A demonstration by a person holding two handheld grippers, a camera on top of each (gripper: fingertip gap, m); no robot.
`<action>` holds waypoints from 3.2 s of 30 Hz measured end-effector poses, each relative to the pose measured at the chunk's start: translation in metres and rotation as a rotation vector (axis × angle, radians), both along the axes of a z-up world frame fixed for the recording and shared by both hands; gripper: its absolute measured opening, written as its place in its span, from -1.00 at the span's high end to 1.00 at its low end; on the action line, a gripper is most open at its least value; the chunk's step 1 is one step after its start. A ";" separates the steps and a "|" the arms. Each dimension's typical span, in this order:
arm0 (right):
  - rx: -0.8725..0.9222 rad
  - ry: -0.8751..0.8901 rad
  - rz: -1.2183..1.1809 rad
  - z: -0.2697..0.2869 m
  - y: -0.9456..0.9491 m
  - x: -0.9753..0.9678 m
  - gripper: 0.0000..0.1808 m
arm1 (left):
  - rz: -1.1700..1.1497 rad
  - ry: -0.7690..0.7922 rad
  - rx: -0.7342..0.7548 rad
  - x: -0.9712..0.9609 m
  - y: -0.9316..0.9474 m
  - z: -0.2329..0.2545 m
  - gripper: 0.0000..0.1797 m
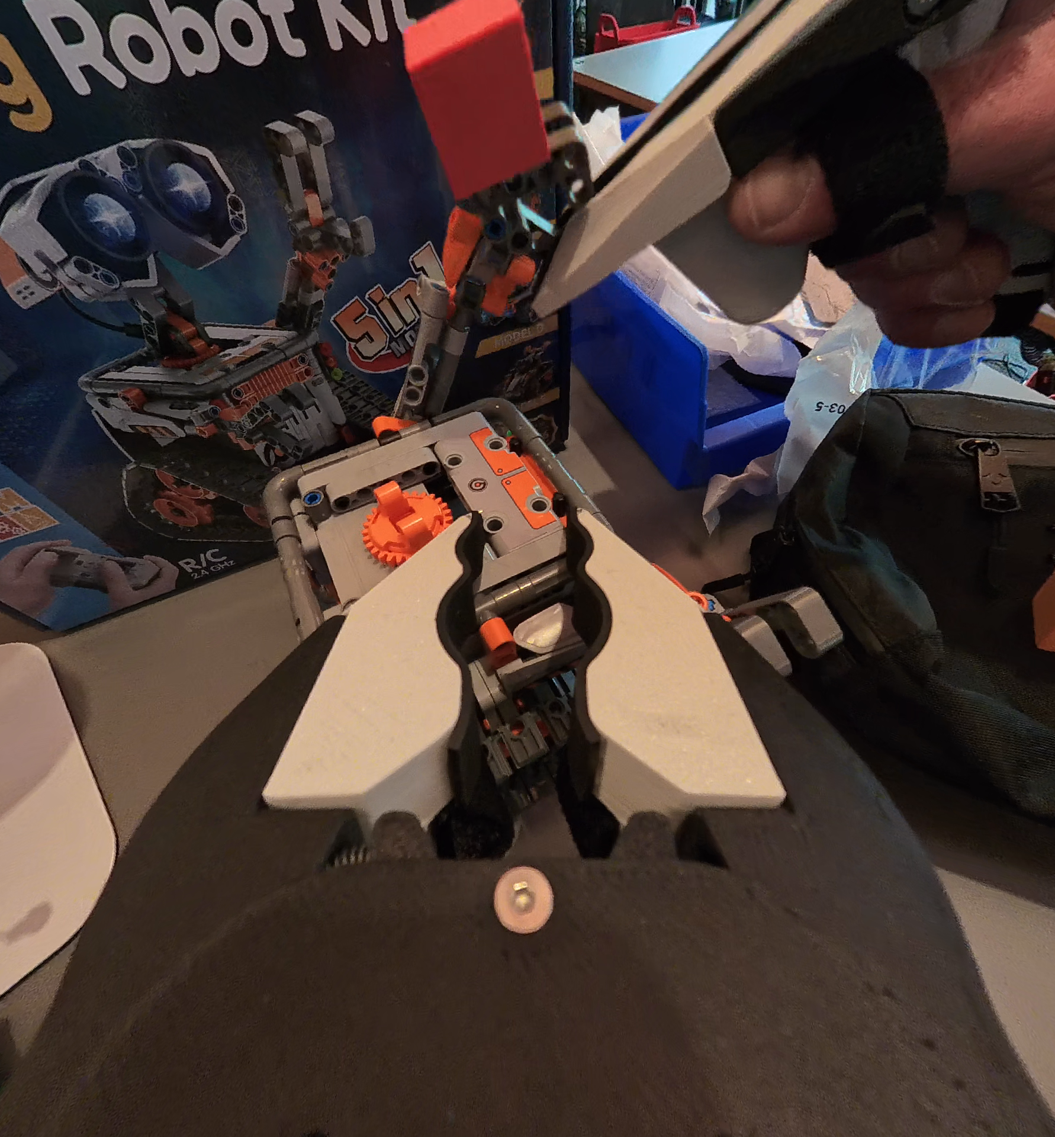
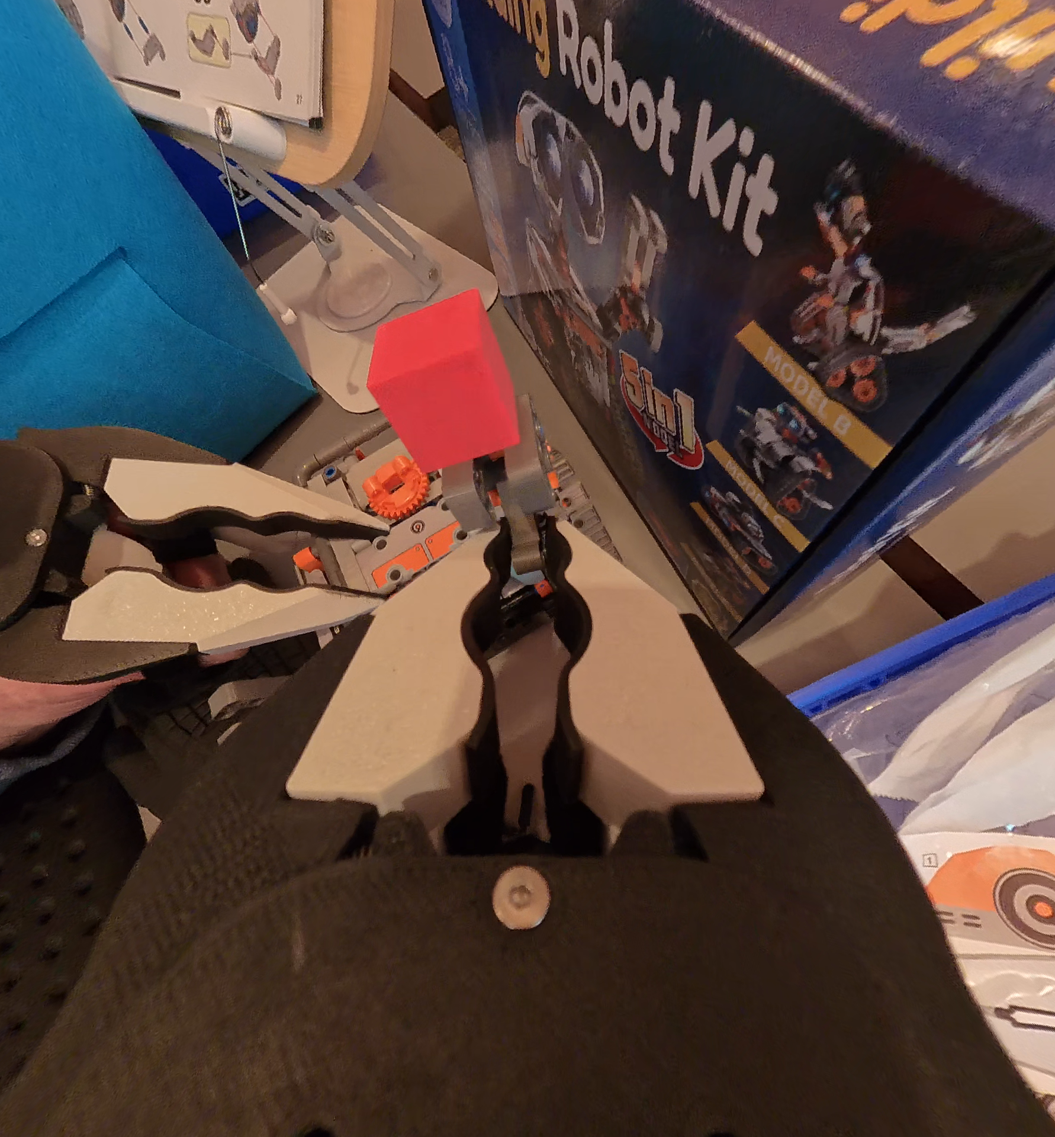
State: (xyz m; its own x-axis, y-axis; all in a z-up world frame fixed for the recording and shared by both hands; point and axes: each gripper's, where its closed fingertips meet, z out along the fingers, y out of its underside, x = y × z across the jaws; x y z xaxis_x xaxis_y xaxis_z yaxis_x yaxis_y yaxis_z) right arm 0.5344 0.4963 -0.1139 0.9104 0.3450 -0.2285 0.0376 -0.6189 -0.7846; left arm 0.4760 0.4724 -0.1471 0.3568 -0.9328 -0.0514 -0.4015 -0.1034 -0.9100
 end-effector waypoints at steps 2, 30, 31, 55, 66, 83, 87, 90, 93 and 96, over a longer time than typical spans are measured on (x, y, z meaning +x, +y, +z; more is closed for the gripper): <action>-0.001 -0.001 0.005 0.003 0.002 0.000 0.91 | -0.001 0.001 0.001 0.001 0.000 0.000 0.72; 0.027 0.028 0.049 -0.004 0.000 0.000 0.89 | 0.010 -0.040 -0.025 -0.005 0.011 0.029 0.52; 0.016 0.012 0.056 -0.006 -0.001 0.001 0.89 | 0.013 -0.039 -0.023 -0.003 0.013 0.031 0.53; -0.053 -0.174 0.083 -0.041 -0.005 -0.008 0.92 | -0.009 0.067 0.053 0.006 0.019 0.003 0.87; 0.011 -0.100 0.091 -0.002 0.010 0.000 0.92 | -0.071 0.046 0.022 0.011 0.007 0.003 0.93; 0.118 0.026 0.102 0.032 0.041 -0.032 0.93 | -0.078 0.043 0.020 0.018 0.002 0.004 0.96; 0.140 0.033 0.086 0.031 0.040 -0.030 0.93 | -0.082 0.043 0.018 0.018 0.002 0.004 0.96; 0.152 0.051 0.082 0.031 0.038 -0.028 0.92 | -0.088 0.047 0.015 0.018 0.001 0.004 0.95; 0.155 0.069 0.083 0.031 0.034 -0.022 0.84 | -0.105 0.025 -0.019 0.013 -0.002 0.007 0.85; 0.153 0.053 0.096 0.032 0.029 -0.016 0.73 | -0.073 -0.075 -0.024 0.003 0.003 0.033 0.72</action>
